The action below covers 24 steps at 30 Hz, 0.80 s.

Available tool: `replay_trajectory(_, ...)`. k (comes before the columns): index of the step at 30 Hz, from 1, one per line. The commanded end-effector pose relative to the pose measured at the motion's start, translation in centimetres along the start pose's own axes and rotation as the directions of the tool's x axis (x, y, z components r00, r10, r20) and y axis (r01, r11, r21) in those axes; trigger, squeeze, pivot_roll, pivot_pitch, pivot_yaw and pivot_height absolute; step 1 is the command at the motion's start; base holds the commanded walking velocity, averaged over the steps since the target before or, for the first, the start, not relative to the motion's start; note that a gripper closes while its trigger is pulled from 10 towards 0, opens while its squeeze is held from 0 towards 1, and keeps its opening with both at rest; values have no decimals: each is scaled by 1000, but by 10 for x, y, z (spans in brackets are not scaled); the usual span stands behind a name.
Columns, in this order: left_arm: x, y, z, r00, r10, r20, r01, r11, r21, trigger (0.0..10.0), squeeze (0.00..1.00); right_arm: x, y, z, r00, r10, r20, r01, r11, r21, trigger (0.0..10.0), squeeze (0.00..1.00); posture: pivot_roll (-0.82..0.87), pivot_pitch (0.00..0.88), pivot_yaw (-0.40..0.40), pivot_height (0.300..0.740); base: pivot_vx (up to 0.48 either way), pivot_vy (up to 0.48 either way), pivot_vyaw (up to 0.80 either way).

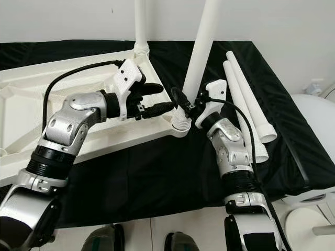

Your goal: Building children table

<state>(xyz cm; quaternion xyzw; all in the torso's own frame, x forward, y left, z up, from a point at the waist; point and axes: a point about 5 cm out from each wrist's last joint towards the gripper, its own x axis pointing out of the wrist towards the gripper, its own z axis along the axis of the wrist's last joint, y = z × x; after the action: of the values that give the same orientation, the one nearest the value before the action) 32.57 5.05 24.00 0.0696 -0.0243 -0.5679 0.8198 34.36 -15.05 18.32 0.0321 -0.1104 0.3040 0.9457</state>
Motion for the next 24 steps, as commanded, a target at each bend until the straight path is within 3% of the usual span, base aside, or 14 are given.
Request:
replay_trajectory(1,3,10,12,987,160,32,-158,986,-54,10000,0,-3,6,-17,995,55,-89,-54,999,6,10000,0,45,73,-55,740,0,0,0)
replay_trajectory(2,8,9,21,989,129,67,-121,987,-105,10000,0,-2,11,-17,990,100,-101,-102,995,-11,10000,0,42,72,-59,740,0,0,0)
replay_trajectory(5,12,10,29,989,117,96,-104,987,-124,10000,0,-2,12,-17,986,129,-110,-132,991,-16,10000,0,42,71,-61,740,0,0,0)
replay_trajectory(11,18,16,39,986,127,111,-114,987,-117,10000,0,-1,15,-16,977,178,-117,-181,983,-18,10000,0,38,67,-65,740,0,0,0)
replay_trajectory(14,26,20,57,980,118,159,-96,986,-139,10000,0,-1,18,-16,965,225,-133,-232,972,-43,10000,0,28,58,-66,740,0,0,0)
replay_trajectory(24,31,14,70,978,61,200,-33,990,-137,10000,0,0,17,-16,961,232,-148,-243,968,-60,10000,0,22,55,-68,740,0,0,0)
